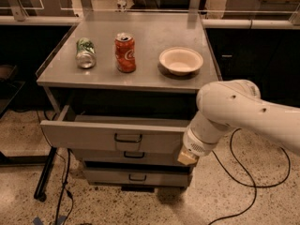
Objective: Close top drawer
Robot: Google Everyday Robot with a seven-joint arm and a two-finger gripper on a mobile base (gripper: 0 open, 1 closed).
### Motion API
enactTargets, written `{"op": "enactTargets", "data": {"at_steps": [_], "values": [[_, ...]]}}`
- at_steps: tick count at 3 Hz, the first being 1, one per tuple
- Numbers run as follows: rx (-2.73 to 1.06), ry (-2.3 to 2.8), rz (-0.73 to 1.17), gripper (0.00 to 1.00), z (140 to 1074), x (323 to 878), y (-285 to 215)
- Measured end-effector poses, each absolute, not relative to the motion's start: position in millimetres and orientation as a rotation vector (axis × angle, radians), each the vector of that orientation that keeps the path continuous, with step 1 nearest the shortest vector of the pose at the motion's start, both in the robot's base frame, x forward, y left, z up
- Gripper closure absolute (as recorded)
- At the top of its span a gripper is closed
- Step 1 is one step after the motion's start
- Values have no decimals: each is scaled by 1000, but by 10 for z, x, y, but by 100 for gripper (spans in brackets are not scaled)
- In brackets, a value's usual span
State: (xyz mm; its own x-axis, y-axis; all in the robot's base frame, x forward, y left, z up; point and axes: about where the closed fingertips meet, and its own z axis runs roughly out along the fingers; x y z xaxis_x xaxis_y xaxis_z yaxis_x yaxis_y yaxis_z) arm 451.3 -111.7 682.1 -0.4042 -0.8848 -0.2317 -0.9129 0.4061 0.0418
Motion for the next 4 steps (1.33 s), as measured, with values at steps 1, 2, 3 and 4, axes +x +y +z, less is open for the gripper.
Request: {"op": "enactTargets", "data": {"at_steps": [1,2,3,4], "values": [[-1613,2461,160,100,6805,4743,-1059],[-1612,2450,93,100,6775,4957,-1026],[-1619,2440,49,100,6725,5140,-971],[-1622,2438,45,83,6720,5153,-964]]}}
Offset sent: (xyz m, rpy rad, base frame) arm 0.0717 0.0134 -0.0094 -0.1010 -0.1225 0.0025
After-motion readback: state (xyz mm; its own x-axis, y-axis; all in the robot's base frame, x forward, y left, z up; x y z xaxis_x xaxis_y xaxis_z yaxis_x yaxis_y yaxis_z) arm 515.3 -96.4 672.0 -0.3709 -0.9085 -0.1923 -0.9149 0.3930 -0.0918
